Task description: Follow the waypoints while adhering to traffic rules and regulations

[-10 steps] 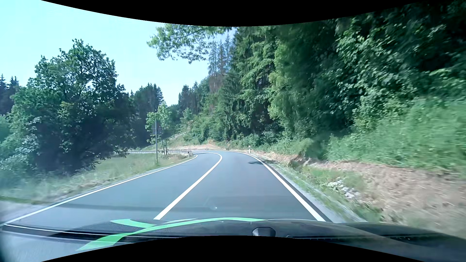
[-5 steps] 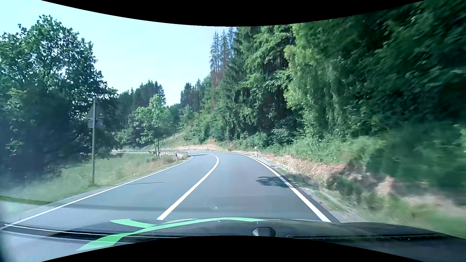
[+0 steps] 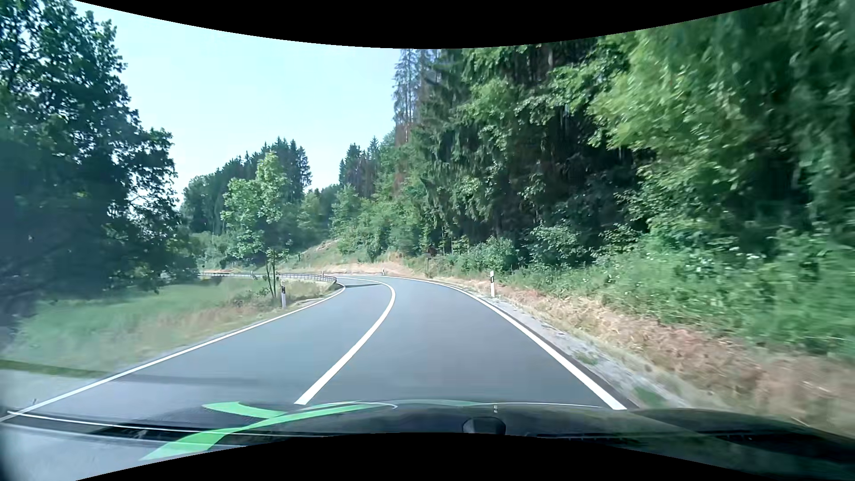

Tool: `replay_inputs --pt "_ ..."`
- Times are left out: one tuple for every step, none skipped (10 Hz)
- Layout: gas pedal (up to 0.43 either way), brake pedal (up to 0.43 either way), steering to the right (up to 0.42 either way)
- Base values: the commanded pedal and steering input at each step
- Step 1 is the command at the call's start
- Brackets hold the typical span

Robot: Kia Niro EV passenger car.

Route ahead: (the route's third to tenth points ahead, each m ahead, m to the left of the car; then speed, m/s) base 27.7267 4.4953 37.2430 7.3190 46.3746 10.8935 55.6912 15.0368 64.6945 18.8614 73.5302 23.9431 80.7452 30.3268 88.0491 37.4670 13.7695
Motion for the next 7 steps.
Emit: replay_inputs --pt "0.169 0.0 -0.024" --pt "0.169 0.0 -0.024" --pt "0.177 0.0 -0.024" --pt "0.189 0.0 -0.024" --pt "0.189 0.0 -0.024" --pt "0.189 0.0 -0.025" --pt "0.189 0.0 -0.028"
